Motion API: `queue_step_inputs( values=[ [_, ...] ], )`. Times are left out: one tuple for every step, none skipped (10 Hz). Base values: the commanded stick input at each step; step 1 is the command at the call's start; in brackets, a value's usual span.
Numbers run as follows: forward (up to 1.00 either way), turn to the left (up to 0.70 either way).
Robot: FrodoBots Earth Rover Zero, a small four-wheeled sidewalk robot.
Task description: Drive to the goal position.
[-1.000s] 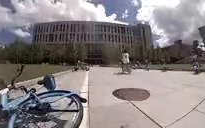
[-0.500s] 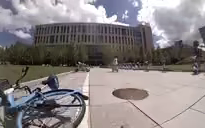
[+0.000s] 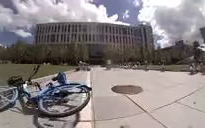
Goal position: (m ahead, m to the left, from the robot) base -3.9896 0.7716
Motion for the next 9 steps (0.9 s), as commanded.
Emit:
queue_step_inputs(
  values=[
    [-0.7, 0.0],
    [-0.7, 0.0],
    [-0.7, 0.0],
    [-0.7, 0.0],
    [-0.7, 0.0],
    [-0.7, 0.0],
    [-0.7, 0.0],
    [-0.7, 0.0],
    [-0.7, 0.0]
  ],
)
